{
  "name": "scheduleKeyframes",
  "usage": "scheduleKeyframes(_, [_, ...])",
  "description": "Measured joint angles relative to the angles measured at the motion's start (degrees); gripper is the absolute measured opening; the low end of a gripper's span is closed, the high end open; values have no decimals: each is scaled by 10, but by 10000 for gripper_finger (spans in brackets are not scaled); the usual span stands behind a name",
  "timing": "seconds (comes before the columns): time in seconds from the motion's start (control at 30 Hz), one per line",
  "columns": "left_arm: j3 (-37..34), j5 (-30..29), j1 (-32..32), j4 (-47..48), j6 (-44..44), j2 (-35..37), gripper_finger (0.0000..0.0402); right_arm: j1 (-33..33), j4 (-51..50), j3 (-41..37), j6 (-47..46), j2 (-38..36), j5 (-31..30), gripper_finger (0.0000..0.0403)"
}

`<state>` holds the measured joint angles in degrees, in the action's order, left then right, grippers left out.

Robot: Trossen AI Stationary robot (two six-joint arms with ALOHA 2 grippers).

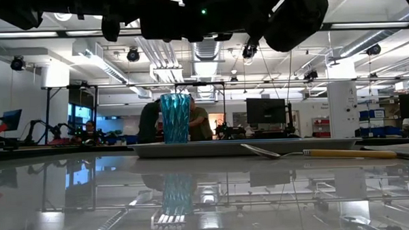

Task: Pick and place plate/cup/fork/spoon on tray
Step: Put the pink fork on the gray serving tray to the left of the blue plate

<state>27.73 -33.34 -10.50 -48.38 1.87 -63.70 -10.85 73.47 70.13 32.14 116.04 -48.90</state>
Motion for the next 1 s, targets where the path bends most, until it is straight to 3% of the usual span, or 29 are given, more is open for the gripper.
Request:
scheduleKeyframes(0.23, [0, -2, 0, 9, -7, 0, 22, 0, -66, 0, -58, -19, -11, 57])
scheduleKeyframes(0.5, [0, -15, 0, 14, -9, 0, 61, 2, -273, 0, -224, -85, -4, 57])
scheduleKeyframes(1.0, [0, -46, 1, 85, -90, 32, 94, 38, -575, 0, -500, -176, 80, 49])
